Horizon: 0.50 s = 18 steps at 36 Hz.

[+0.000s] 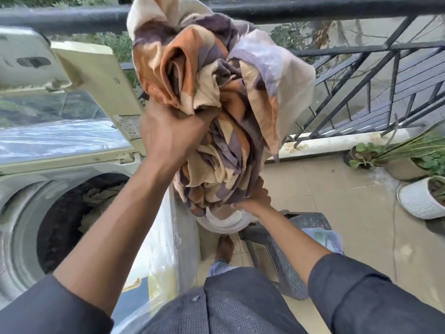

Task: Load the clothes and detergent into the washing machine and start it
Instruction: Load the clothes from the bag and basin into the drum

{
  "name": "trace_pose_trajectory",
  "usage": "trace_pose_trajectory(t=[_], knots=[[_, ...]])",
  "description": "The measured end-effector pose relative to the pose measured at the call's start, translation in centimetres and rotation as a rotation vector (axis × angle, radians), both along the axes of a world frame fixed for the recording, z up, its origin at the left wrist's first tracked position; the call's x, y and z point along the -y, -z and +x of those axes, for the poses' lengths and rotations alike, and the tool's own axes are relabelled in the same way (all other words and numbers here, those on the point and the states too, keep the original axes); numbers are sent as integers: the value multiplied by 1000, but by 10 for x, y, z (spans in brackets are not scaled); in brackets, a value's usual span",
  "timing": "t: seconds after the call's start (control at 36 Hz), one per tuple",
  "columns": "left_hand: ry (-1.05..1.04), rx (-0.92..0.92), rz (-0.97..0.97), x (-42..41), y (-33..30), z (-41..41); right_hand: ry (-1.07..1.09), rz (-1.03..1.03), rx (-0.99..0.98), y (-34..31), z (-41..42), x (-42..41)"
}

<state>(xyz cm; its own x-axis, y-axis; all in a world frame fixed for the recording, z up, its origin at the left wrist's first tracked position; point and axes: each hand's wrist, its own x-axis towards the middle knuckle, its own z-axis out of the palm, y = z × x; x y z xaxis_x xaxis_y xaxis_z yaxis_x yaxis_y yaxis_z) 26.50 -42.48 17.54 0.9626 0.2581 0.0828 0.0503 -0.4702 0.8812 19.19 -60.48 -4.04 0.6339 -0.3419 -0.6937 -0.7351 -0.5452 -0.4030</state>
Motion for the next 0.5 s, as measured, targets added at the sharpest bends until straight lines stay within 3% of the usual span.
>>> trace_pose_trajectory(t=[0.08,0.17,0.25,0.42,0.5], knots=[[8,-11,-27,2,-11,-1,-77,65,-75,12,11,-7],[21,-45,-39,2,-22,-2,131,431,-2,20,20,-13],[24,-28,-79,2,-36,-3,263,495,15,22,24,-17],[3,-19,-82,2,-44,2,303,242,-2,20,22,-9],[-34,-42,-55,2,-36,4,379,250,25,17,18,5]])
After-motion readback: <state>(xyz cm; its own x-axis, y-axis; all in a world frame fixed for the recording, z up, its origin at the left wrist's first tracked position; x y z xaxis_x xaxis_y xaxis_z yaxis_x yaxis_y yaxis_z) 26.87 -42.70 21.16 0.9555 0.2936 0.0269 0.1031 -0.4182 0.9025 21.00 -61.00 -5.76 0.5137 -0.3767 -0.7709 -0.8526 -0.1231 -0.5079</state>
